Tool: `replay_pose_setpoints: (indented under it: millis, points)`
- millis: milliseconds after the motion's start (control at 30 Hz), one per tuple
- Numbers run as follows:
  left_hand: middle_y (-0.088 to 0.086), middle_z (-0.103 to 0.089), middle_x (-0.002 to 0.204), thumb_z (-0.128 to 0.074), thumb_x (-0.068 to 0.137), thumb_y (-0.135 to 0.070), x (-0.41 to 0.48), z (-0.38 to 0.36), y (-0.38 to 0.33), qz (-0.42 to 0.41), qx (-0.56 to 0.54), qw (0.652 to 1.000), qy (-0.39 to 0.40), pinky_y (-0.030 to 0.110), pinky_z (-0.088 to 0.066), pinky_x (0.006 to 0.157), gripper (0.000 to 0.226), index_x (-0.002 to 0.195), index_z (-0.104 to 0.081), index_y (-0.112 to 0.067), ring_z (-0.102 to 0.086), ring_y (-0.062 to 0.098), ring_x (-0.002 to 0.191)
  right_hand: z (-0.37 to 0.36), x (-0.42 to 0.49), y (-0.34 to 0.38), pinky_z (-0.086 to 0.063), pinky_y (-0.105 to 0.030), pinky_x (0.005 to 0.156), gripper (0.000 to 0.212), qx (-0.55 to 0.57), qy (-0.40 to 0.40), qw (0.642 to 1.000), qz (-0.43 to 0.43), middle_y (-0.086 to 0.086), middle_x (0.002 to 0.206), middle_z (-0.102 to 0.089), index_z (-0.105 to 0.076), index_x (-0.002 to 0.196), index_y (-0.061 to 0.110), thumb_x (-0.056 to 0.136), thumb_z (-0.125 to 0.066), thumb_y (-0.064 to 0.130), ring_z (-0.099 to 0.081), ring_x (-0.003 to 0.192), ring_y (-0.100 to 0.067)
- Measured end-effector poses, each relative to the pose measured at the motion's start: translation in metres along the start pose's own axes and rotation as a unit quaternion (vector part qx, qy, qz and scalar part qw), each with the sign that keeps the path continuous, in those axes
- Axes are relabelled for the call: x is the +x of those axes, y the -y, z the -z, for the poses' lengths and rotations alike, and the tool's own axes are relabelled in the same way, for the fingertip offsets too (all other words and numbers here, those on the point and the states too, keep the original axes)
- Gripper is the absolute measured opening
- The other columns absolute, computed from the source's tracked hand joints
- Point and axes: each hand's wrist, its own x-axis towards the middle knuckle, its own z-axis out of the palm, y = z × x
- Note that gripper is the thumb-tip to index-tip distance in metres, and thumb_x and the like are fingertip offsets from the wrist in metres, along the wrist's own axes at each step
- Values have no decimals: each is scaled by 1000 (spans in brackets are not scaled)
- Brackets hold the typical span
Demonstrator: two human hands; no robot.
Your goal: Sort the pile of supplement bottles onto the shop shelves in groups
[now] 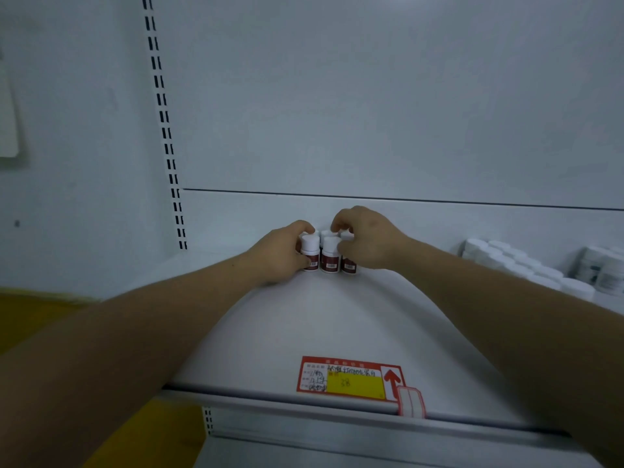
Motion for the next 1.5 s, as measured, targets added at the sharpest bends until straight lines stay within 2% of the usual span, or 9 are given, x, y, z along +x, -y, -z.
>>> replay_pose_setpoints:
  millis: [167,333,433,533,667,800,1033,1267,1500]
  points:
    - [0,-61,91,-70,81,-16,0,0,0,15,-13,1000,-4,14,-39,62,49,123,-45,-20,-52,7,72,9,-5,-10,-38,-25,74,14,-23,5,999,-32,2,95,-55,-60,97,19,84,-64,25,-53,91,-17]
    - [2,-61,94,-69,82,-15,0,-2,0,13,-14,1000,-8,20,-39,64,45,121,-47,-19,-55,16,79,10,-9,-11,-35,-18,77,17,-14,-1,1000,-16,6,93,-53,-66,102,13,87,-65,19,-50,90,-12]
    - [3,-58,108,-74,78,-23,-1,-1,-2,30,-22,999,-3,23,-44,74,69,136,-36,-18,-57,19,93,10,-9,-11,-36,-21,77,21,-10,-2,1000,-21,3,97,-53,-65,106,14,86,-65,19,-52,93,-15]
    - [3,-48,128,-74,77,-30,0,-1,-4,68,-10,997,36,27,-39,86,93,149,-17,-16,-51,20,110,13,-7,-14,-39,-25,79,43,9,8,998,-61,-4,119,-51,-55,124,16,83,-66,22,-52,98,-18]
    - [4,-60,122,-68,83,-27,1,-2,-7,61,15,996,67,30,-43,87,58,131,-38,-18,-56,20,102,16,-8,-15,-36,-26,91,66,-38,93,991,-86,-7,138,-45,-35,144,15,87,-64,28,-47,122,-23]
    - [6,-51,138,-62,89,-23,-2,0,-15,57,39,995,67,25,-36,94,65,144,-29,-12,-50,23,119,16,-11,-14,-38,-28,94,49,-53,106,991,-63,-5,129,-56,-49,134,10,89,-61,28,-51,116,-22]
    - [5,-52,137,-64,88,-24,-1,-2,-13,62,29,996,61,26,-37,98,68,145,-28,-13,-50,22,120,15,-12,-14,-38,-27,93,43,-66,104,991,-54,-5,127,-58,-53,131,12,90,-58,25,-51,115,-22]
    - [8,-32,152,-66,84,-40,-1,6,-13,118,72,984,116,27,-32,103,104,151,9,-14,-40,24,133,21,-13,-12,-37,-28,100,51,-24,102,991,-80,-6,137,-51,-45,138,9,92,-55,28,-48,123,-23]
    - [6,-20,157,-56,89,-50,-20,18,-17,159,117,976,97,28,-27,107,91,152,0,-14,-29,23,140,22,-19,-11,-39,-36,101,50,-51,102,991,-72,-10,133,-52,-46,134,8,92,-55,34,-48,120,-27]
